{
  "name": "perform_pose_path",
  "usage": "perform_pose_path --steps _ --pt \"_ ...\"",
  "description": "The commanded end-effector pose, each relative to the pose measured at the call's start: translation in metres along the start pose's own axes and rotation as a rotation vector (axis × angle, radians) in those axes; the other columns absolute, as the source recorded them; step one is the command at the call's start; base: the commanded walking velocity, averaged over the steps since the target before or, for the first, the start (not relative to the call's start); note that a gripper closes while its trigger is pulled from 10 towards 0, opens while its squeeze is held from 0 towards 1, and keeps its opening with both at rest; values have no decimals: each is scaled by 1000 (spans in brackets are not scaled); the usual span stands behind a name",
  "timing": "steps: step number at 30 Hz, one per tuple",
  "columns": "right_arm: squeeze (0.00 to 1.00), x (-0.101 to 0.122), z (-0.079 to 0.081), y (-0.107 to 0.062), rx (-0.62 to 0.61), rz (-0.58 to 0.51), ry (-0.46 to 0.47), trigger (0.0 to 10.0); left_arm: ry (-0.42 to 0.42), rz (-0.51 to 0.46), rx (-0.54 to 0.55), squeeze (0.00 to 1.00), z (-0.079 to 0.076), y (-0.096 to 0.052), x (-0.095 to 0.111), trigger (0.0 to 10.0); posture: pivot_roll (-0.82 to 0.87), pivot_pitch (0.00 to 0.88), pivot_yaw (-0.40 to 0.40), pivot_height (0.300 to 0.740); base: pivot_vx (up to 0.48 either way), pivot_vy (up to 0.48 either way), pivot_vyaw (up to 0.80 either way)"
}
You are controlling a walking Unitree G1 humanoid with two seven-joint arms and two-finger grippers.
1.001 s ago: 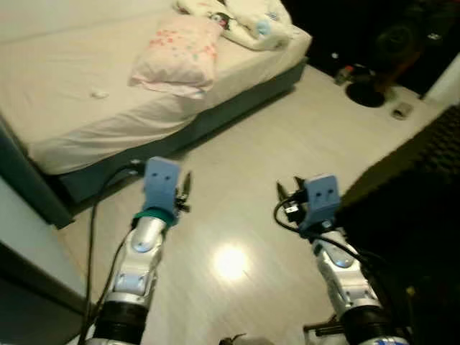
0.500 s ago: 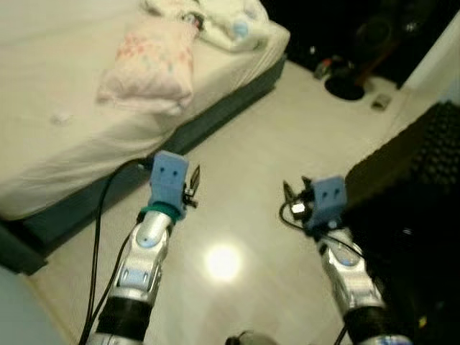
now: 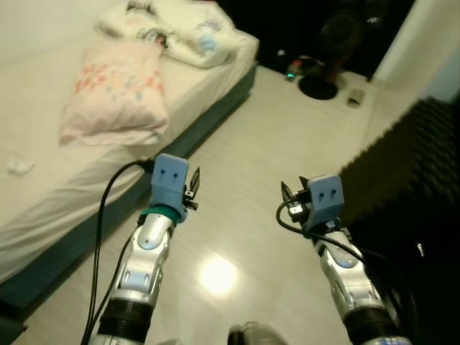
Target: Clean up the room
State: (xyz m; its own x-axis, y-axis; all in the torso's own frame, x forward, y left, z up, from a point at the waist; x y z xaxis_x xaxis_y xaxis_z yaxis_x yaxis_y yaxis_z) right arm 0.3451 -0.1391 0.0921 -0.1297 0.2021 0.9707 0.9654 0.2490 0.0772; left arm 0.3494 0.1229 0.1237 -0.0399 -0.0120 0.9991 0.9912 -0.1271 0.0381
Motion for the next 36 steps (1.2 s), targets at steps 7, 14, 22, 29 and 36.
perform_pose_path --steps 7,14,22,29,36 --pt "0 -4 6 -2 14 11 10 10000 5 17 10 0 4 -1 -4 10000 -30 21 -30 740 445 0 786" --pt "0 -2 7 -2 14 -2 32 10000 6 18 10 0 4 -1 -5 10000 -30 22 -30 740 445 0 0" --pt "0 -1 10 -2 31 -7 28 10000 6 19 10 0 5 0 -5 10000 -30 22 -30 740 443 0 0" --pt "0 0 11 -2 41 -9 30 10000 6 20 9 0 5 0 -6 10000 -32 21 -28 740 444 0 569" --pt "0 0 13 -2 51 -10 33 10000 7 21 7 0 5 0 -6 10000 -33 21 -28 740 445 0 794"
Point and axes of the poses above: a point about 5 cm out from each wrist's last joint towards the gripper, its own y axis pointing out of the wrist towards the gripper, its own x axis along the axis of the wrist's last joint, z = x × y, the point moved 4 cm from there along y, pointing out of the wrist towards the gripper, and after that the axes turned 6 degrees about -y, right-handed, at the moved point
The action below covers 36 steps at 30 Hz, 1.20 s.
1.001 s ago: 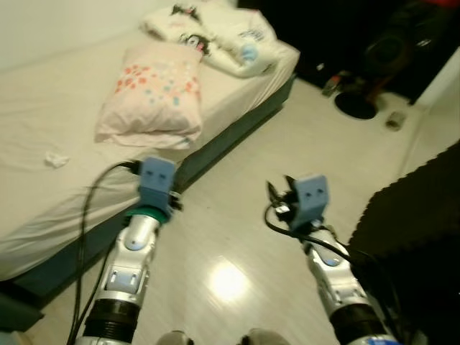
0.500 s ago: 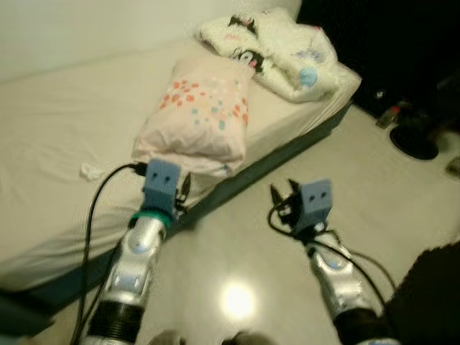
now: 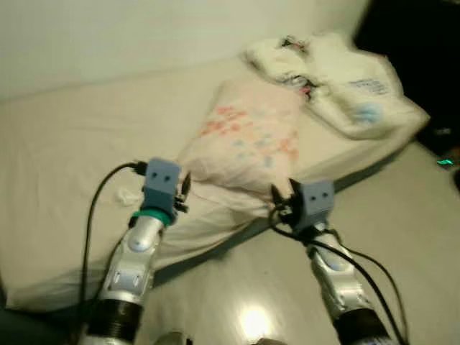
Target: Clean up the room
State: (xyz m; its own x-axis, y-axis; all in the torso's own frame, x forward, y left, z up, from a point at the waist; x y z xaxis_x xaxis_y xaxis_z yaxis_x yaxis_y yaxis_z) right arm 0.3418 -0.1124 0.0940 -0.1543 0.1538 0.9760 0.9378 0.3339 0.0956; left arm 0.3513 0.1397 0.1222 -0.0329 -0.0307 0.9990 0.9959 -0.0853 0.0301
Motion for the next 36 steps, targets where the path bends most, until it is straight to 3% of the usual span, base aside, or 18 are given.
perform_pose_path --steps 1,8,36 --pt "0 -7 -12 -7 -32 26 -5 10000 -10 12 -35 0 -12 0 -4 10000 -33 21 -28 740 446 0 794" --pt "0 -6 -6 -7 6 18 33 10000 -19 16 -33 0 -12 1 -4 10000 -35 18 -27 740 400 0 211" --pt "0 -2 7 -8 72 5 78 10000 -36 28 -46 0 -16 0 -4 10000 -33 26 -24 740 0 0 0"
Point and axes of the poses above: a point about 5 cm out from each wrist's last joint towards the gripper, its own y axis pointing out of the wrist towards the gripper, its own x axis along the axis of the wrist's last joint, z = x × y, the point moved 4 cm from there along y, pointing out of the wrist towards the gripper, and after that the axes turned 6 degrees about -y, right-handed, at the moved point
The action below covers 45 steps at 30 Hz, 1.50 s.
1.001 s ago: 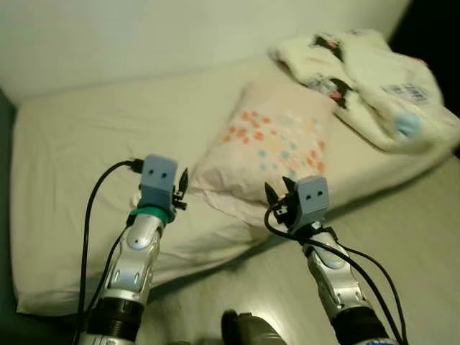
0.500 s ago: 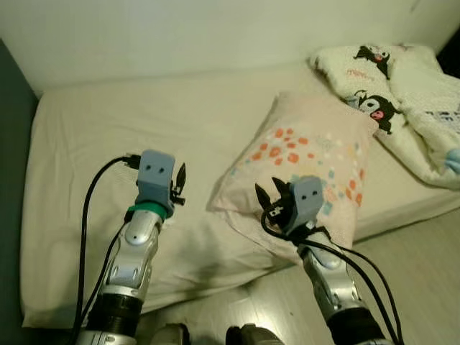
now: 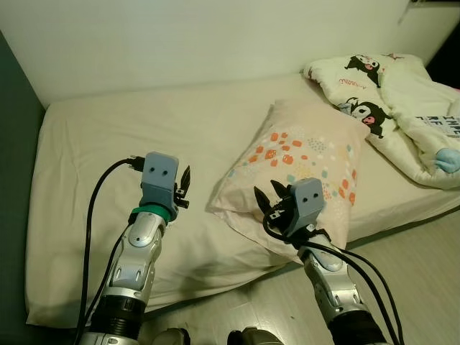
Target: Clean up the room
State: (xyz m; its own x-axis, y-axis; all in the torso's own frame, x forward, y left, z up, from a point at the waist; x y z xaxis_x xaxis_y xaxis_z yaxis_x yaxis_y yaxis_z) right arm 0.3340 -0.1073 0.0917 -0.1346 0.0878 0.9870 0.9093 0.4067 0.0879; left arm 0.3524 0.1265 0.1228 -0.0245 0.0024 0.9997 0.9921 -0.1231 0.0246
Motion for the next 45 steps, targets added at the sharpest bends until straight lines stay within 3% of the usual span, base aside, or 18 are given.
perform_pose_path --steps 1,17,25,45 --pt "0 -2 0 -2 -9 10 9 10000 -1 25 -7 0 -2 -2 -5 10000 -33 26 -24 740 0 0 0" --pt "0 0 -2 -1 -12 7 -2 10000 12 32 1 0 -1 -3 -7 10000 -32 27 -26 740 0 0 0" --pt "0 0 -4 -1 -27 6 7 10000 14 33 5 0 0 -3 -7 10000 -32 29 -25 740 0 0 700" --pt "0 0 -7 -1 -52 7 24 10000 17 32 3 0 0 -3 -7 10000 -33 28 -24 740 0 0 0"
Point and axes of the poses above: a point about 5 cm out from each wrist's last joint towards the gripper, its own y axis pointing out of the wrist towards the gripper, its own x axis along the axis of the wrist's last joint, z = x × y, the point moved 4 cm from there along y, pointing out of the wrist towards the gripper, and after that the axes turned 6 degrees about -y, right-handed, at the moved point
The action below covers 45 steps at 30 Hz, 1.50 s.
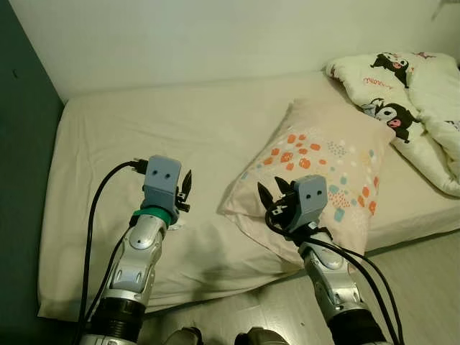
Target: Clean up the room
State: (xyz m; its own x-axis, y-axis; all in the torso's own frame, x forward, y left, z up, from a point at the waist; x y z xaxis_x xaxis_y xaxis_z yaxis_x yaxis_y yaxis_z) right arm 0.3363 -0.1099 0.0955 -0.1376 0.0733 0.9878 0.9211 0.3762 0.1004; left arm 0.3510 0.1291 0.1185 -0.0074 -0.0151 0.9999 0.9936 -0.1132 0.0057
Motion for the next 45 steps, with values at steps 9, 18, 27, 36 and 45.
perform_pose_path --steps 9,18,27,36,45 --pt "0 -4 -4 -2 -24 17 17 10000 8 20 -7 0 -2 -2 -6 10000 -33 30 -23 740 0 0 0" --pt "0 -5 -5 -2 -40 24 7 10000 5 22 -1 0 0 -2 -6 10000 -33 27 -22 725 0 0 0" --pt "0 -5 -5 -2 -36 24 7 10000 4 21 -2 0 -1 -1 -6 10000 -33 30 -22 700 0 0 0" --pt "0 -5 -5 -3 -38 24 7 10000 3 21 -2 0 -1 -1 -6 10000 -34 30 -22 660 0 0 0" --pt "0 -5 -5 -3 -38 22 8 10000 4 22 -2 0 -2 -1 -6 10000 -34 32 -21 625 0 0 0"
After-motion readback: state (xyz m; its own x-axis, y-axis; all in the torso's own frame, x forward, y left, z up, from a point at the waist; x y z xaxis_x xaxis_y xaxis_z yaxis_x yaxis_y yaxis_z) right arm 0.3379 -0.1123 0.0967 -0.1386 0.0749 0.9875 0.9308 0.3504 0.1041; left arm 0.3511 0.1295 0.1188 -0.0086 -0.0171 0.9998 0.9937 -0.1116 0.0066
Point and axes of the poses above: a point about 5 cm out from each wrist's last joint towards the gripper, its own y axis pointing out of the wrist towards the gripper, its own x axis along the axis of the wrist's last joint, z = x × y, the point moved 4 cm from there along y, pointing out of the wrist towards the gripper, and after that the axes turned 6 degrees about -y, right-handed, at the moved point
